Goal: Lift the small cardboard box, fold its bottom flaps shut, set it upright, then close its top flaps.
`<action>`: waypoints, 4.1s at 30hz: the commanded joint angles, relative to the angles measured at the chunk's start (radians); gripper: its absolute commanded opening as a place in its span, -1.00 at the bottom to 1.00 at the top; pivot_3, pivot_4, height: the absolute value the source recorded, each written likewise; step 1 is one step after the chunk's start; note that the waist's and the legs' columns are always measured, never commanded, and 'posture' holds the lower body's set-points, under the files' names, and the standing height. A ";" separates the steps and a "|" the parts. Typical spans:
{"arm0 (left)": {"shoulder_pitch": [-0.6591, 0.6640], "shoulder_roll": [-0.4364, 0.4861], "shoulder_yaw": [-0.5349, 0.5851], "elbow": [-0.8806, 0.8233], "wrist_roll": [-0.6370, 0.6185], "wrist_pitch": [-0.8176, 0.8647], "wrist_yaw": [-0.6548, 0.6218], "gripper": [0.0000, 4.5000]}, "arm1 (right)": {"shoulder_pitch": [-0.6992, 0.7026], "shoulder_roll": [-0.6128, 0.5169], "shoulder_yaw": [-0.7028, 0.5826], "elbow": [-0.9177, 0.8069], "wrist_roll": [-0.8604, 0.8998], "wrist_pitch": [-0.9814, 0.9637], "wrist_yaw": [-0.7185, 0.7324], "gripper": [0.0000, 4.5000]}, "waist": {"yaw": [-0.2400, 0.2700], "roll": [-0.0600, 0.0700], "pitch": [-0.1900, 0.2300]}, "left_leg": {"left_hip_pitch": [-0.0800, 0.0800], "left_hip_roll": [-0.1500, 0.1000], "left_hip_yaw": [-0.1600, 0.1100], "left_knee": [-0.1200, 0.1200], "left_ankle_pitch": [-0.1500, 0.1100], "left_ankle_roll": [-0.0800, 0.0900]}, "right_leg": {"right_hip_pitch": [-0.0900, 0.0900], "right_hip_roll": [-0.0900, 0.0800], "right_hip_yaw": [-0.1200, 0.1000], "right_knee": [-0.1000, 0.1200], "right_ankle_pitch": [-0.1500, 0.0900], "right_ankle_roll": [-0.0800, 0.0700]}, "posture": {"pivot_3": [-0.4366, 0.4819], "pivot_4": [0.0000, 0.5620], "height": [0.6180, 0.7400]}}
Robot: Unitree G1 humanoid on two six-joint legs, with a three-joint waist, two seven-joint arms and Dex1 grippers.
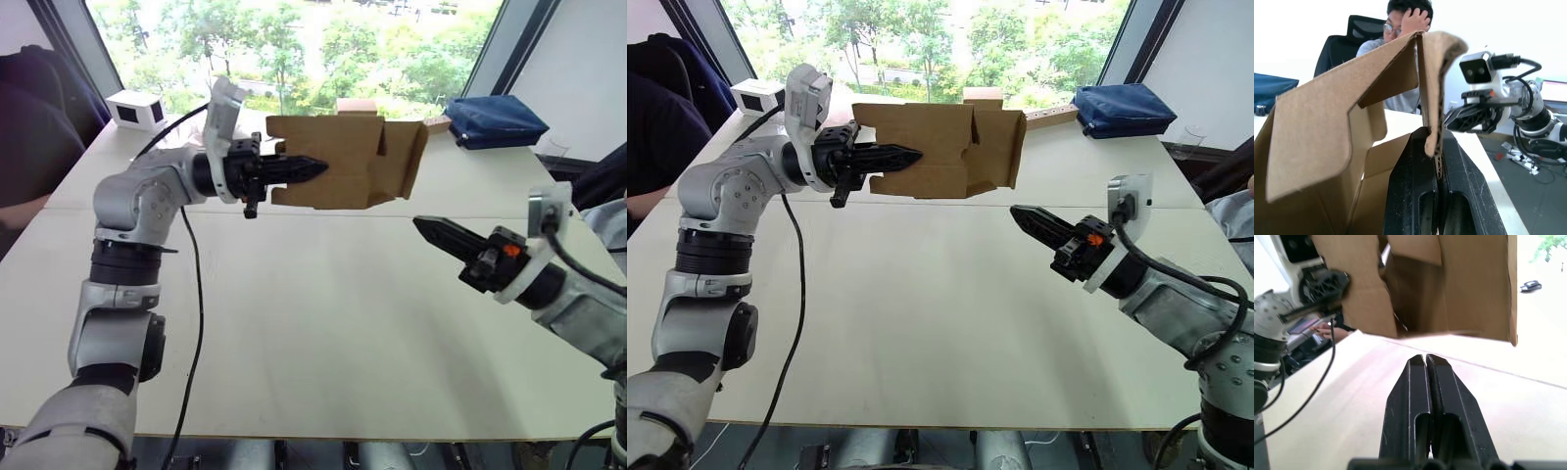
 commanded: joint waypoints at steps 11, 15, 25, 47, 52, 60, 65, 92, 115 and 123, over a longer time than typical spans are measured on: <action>-0.009 -0.002 0.030 -0.094 -0.060 0.046 0.024 -1.00 | -0.139 0.088 0.140 0.049 -0.190 -0.078 0.052 -0.98 | 0.003 0.000 0.000 | -0.001 -0.001 0.000 0.000 0.000 0.000 | 0.000 0.000 0.000 0.000 0.000 0.000 | -0.05 -0.47 1.00; 0.004 -0.004 0.030 -0.115 -0.078 0.064 0.031 -1.00 | -0.177 0.130 0.131 0.065 -0.181 -0.090 0.044 -0.98 | 0.001 0.000 0.000 | -0.001 0.000 -0.001 0.000 0.000 0.000 | 0.000 0.000 0.000 0.000 0.000 0.000 | -0.05 -0.47 1.00; 0.017 -0.017 0.013 -0.116 -0.080 0.056 0.045 -1.00 | -0.197 0.135 0.124 0.038 -0.103 -0.061 0.047 -0.98 | 0.002 0.000 0.000 | -0.001 -0.001 0.000 0.000 0.000 0.000 | 0.000 0.000 0.000 0.000 0.000 0.000 | -0.05 -0.47 1.00; 0.020 -0.019 0.025 -0.136 -0.086 0.076 0.062 -1.00 | -0.274 0.137 0.178 0.112 -0.152 -0.050 0.163 -0.98 | 0.002 0.000 0.000 | -0.001 0.000 -0.001 0.000 0.000 0.000 | 0.000 0.000 0.000 0.000 0.000 0.000 | -0.05 -0.47 1.00; 0.016 -0.011 0.027 -0.099 -0.068 0.052 0.064 -1.00 | -0.237 0.006 0.055 0.068 -0.036 0.017 0.172 -0.98 | 0.004 0.001 0.000 | -0.001 -0.001 -0.001 0.000 0.000 0.000 | 0.000 -0.001 0.000 0.000 0.000 0.000 | -0.05 -0.47 1.00; 0.007 -0.010 0.014 -0.067 -0.055 0.027 0.049 -1.00 | -0.206 -0.090 -0.073 0.109 0.087 0.033 0.156 -0.98 | 0.002 0.000 0.000 | -0.001 0.000 0.000 0.000 0.000 0.000 | 0.000 -0.001 -0.001 -0.001 0.000 0.000 | -0.05 -0.47 1.00; -0.005 -0.024 0.019 -0.072 -0.073 0.035 0.050 -1.00 | -0.181 -0.058 -0.067 0.335 -0.238 -0.154 0.175 -0.98 | 0.006 0.000 0.000 | -0.001 -0.001 0.000 0.001 0.000 0.000 | 0.001 -0.001 0.000 -0.002 0.000 0.000 | -0.05 -0.47 1.00; -0.045 -0.055 0.066 -0.046 -0.112 0.075 0.123 -1.00 | -0.299 0.290 0.048 0.214 -0.042 -0.095 0.108 -0.98 | 0.001 0.002 0.001 | -0.002 0.002 -0.001 0.002 0.000 0.000 | 0.000 0.002 0.000 0.000 0.001 0.001 | -0.05 -0.47 1.00; -0.048 -0.039 0.070 -0.049 -0.134 0.101 0.116 -1.00 | -0.226 0.395 0.045 0.199 0.087 -0.144 0.062 -0.15 | 0.000 0.002 0.001 | -0.002 0.002 -0.001 0.002 0.000 0.000 | 0.000 0.002 0.000 0.000 0.001 0.001 | -0.05 -0.47 1.00; -0.050 -0.043 0.071 -0.053 -0.137 0.110 0.121 -1.00 | -0.216 0.409 0.041 0.201 0.096 -0.162 0.055 -0.15 | 0.000 0.002 0.001 | -0.002 0.002 -0.001 0.002 0.000 0.000 | 0.000 0.002 0.000 0.000 0.001 0.001 | -0.05 -0.47 1.00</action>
